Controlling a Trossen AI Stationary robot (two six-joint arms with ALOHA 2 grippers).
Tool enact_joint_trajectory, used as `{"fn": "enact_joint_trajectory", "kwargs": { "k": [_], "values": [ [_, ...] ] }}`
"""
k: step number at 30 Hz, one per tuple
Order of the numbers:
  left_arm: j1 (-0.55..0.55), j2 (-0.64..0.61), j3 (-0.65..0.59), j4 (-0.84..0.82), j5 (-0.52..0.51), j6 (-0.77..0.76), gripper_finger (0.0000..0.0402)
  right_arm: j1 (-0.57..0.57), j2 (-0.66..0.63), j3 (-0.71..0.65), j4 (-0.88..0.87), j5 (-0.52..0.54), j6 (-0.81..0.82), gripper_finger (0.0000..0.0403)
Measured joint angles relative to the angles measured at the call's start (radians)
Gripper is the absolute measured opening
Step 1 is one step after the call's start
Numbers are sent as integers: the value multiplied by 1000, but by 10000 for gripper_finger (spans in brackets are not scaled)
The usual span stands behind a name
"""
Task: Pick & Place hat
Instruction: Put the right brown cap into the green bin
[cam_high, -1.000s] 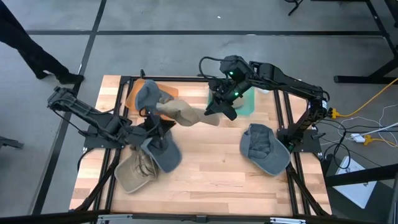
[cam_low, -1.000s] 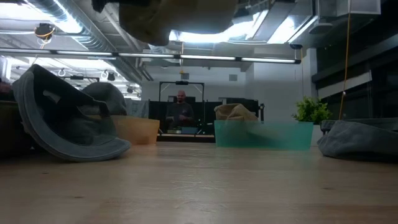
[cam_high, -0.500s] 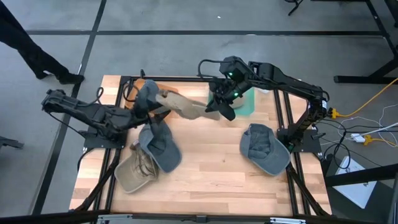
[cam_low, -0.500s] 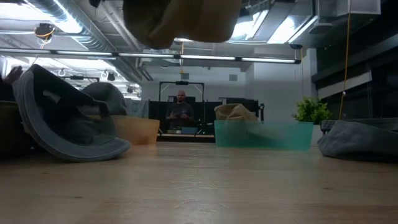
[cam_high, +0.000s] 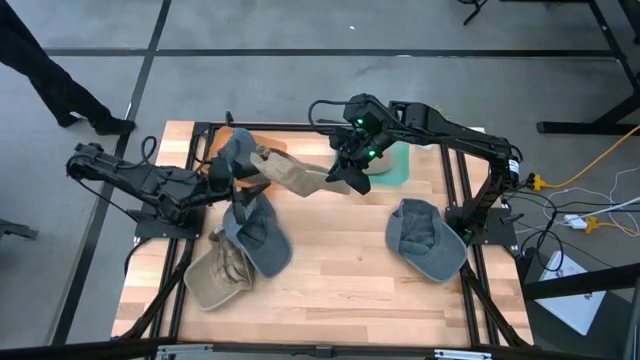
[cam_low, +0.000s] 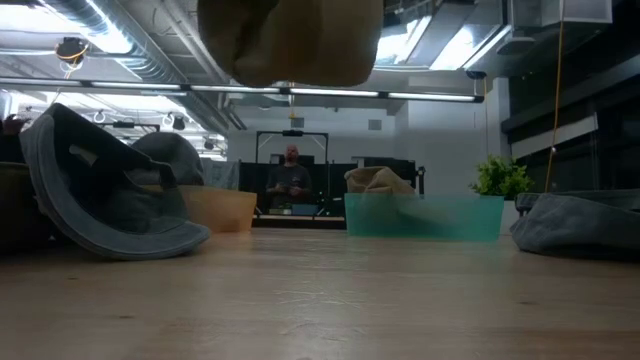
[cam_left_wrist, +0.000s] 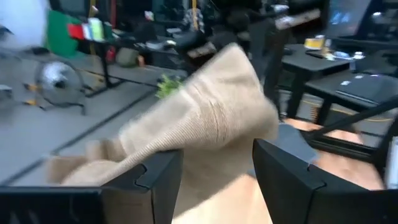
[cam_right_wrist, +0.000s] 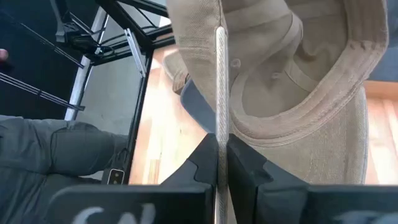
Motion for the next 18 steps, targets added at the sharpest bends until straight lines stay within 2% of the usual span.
{"fn": "enact_joint_trajectory", "kwargs": {
  "k": [5, 11, 18],
  "values": [
    [-8, 1, 0, -31, -112, 106, 193, 0, 6, 0, 0, -52, 5, 26],
    [-8, 23, 0, -84, -245, 140, 205, 0, 4, 0, -25, -84, 30, 26],
    [-7, 22, 0, -85, -246, 180, 209, 0, 2, 0, -21, -217, 40, 26]
  ]
}}
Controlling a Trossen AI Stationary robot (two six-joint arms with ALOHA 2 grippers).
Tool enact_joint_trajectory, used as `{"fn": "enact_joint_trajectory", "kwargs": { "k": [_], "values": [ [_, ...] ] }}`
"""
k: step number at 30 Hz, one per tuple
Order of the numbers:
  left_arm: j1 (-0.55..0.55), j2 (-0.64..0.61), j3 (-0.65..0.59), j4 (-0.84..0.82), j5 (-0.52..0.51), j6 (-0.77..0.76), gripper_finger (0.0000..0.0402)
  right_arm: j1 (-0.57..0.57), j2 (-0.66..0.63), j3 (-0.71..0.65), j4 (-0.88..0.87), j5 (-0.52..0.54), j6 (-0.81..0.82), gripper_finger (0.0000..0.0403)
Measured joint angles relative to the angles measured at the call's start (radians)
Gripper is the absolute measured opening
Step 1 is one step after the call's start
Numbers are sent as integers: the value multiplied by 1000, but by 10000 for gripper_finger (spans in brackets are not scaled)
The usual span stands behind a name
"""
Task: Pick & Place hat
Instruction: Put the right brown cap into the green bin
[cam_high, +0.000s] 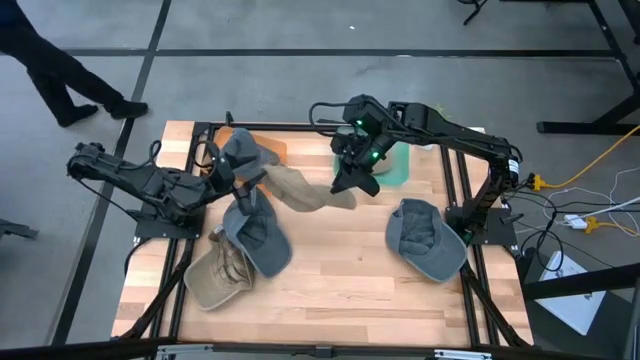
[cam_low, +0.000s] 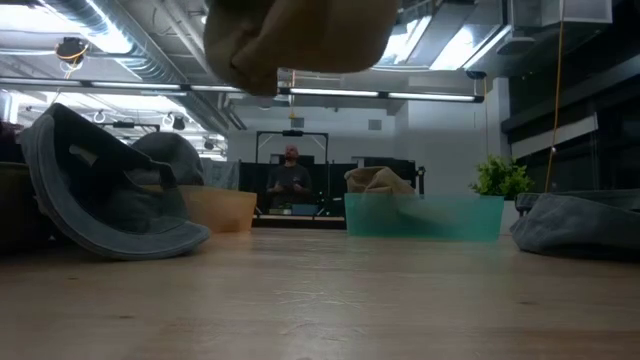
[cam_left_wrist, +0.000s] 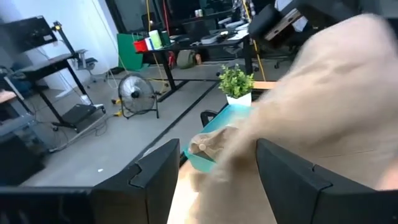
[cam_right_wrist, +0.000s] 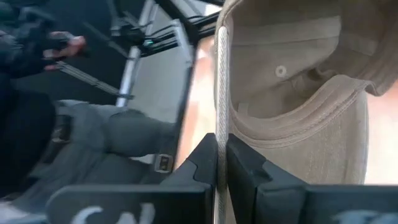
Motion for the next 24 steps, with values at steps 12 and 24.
{"fn": "enact_joint_trajectory", "kwargs": {
  "k": [12, 24],
  "values": [
    [48, -5, 0, -5, 395, -153, 205, 1, -1, 0, 1, -135, -60, 26],
    [114, -5, 0, 32, 759, -310, 166, 7, -1, 0, 38, -227, -66, 26]
  ]
}}
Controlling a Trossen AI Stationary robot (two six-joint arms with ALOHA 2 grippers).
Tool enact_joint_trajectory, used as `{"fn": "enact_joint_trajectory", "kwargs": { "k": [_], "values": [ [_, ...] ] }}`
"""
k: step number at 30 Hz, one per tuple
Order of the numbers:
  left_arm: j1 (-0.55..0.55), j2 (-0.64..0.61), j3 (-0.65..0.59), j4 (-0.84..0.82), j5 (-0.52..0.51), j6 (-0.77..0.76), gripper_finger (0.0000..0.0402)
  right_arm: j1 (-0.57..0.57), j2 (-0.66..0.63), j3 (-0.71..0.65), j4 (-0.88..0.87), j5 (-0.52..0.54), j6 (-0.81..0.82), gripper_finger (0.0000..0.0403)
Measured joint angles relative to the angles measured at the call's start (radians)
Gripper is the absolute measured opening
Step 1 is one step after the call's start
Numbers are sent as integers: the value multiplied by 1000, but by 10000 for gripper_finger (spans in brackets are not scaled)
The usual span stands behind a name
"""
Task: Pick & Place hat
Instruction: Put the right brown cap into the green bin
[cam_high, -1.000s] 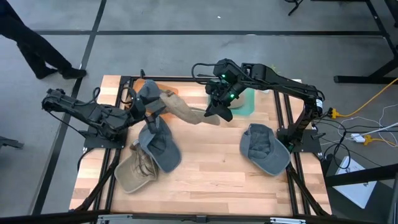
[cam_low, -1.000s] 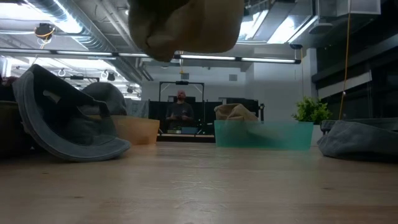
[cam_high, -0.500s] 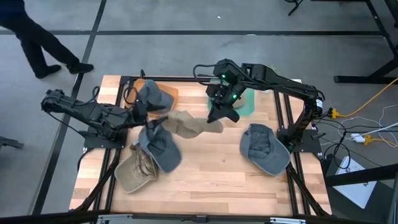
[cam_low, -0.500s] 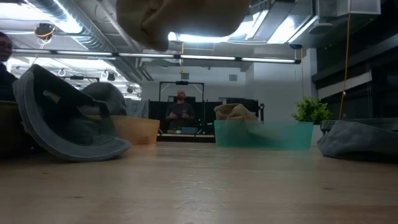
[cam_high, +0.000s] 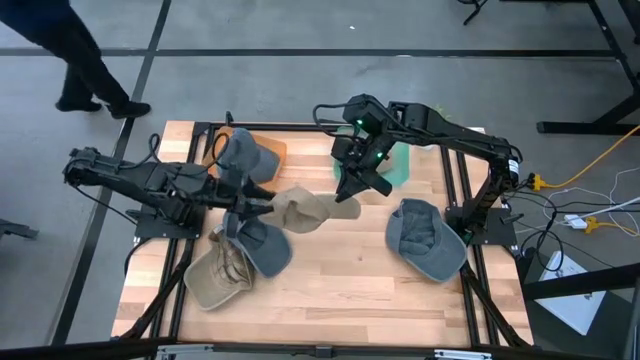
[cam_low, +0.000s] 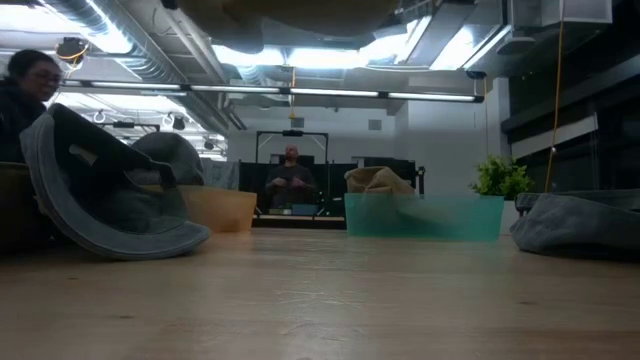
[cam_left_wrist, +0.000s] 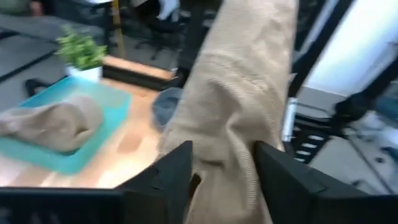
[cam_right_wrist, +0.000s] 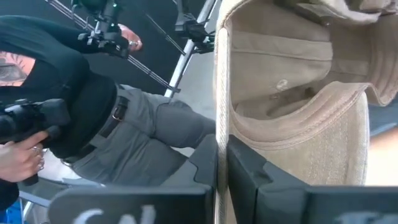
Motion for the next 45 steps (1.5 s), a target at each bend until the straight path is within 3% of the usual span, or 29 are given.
{"fn": "enact_joint_trajectory", "kwargs": {
  "k": [7, 13, 20, 26, 31, 35, 39, 45],
  "values": [
    [0, 0, 0, 140, 187, 19, 18, 0, -1, 0, 2, -18, -36, 26],
    [-1, 0, 0, 344, 357, 4, 4, 0, -1, 1, 3, -160, -143, 30],
    [-1, 0, 0, 452, 395, -59, 3, -4, -2, 1, 3, -122, -130, 93],
    [-1, 0, 0, 437, 328, -167, 3, -3, -2, 1, 1, 81, -106, 165],
    [-1, 0, 0, 436, 190, -251, 3, 9, -2, 1, 1, 221, -134, 205],
    [-1, 0, 0, 391, 58, -324, 3, 28, -2, 1, 2, 284, -140, 216],
    [0, 0, 0, 356, -82, -416, 4, 54, -2, 1, 28, 414, -146, 218],
    [0, 0, 0, 354, -188, -440, 3, 92, -2, 1, 165, 589, -117, 218]
  ]
}}
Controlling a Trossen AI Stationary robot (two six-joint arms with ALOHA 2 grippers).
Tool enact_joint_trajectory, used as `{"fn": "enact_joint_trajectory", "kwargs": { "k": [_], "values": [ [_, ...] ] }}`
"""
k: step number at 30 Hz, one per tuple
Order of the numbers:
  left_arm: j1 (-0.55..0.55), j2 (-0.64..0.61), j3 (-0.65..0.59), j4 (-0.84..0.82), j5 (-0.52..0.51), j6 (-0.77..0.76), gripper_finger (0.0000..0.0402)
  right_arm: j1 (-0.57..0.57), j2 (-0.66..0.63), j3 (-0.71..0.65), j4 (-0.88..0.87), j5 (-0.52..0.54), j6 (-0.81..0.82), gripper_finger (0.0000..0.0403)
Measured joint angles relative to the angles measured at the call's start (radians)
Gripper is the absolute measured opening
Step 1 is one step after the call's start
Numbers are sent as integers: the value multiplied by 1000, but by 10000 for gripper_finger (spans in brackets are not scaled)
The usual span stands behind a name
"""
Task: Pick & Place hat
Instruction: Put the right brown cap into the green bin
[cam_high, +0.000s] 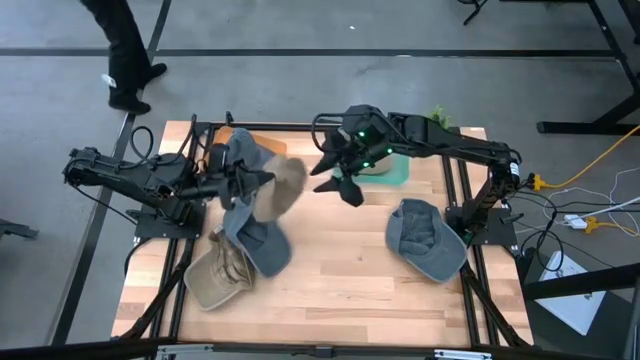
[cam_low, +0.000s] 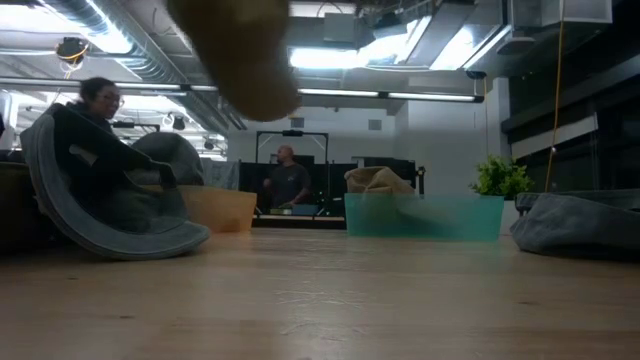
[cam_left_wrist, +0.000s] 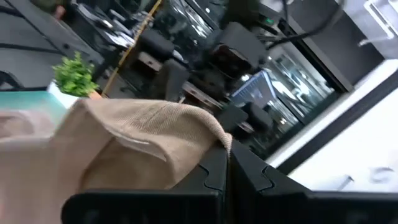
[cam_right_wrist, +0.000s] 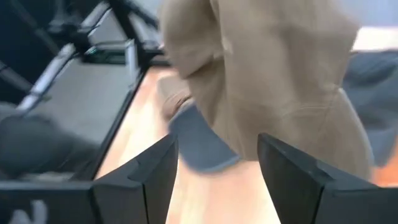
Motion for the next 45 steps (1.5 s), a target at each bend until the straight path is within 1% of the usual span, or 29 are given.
{"fn": "enact_joint_trajectory", "kwargs": {
  "k": [3, 6, 9, 15, 17, 22, 24, 26, 32, 33, 34, 38, 42, 45],
  "values": [
    [0, 0, 0, 0, -25, 0, 4, 10, 0, 0, 70, 71, 14, 218],
    [0, 0, 0, 0, -58, 1, 3, 18, 2, 0, 120, 105, 29, 218],
    [0, 0, 0, 7, -77, 13, 3, 22, 11, 0, 143, 111, 44, 218],
    [0, 0, 0, 16, -83, 17, 2, 31, 81, 0, 201, 109, 77, 218],
    [0, 0, 0, 17, -84, 17, 3, 35, 104, -1, 221, 125, 79, 218],
    [-1, 0, 0, 16, -83, 20, 5, 54, 123, -1, 245, 272, 78, 212],
    [0, 0, 0, 16, -84, 25, 3, 59, 123, -1, 247, 310, 55, 195],
    [0, 0, 0, 16, -95, 27, 3, 63, 119, -1, 245, 321, 42, 166],
    [-1, 0, 0, 15, -102, 46, 7, 65, 116, -1, 218, 308, 39, 32],
    [0, 0, 0, 12, -102, 46, 6, 65, 116, -1, 206, 304, 37, 17],
    [-1, 0, 0, 9, -102, 46, 4, 65, 116, -1, 195, 297, 35, 12],
    [0, 1, -2, -17, -98, 51, 5, 65, 108, 10, 104, 255, 46, 17],
    [-1, 1, -2, -51, -87, 52, 8, 65, 98, 60, -23, 239, 34, 7],
    [-1, 0, -2, -72, -57, 52, 7, 63, 85, 93, -88, 191, 34, 9]
  ]
}}
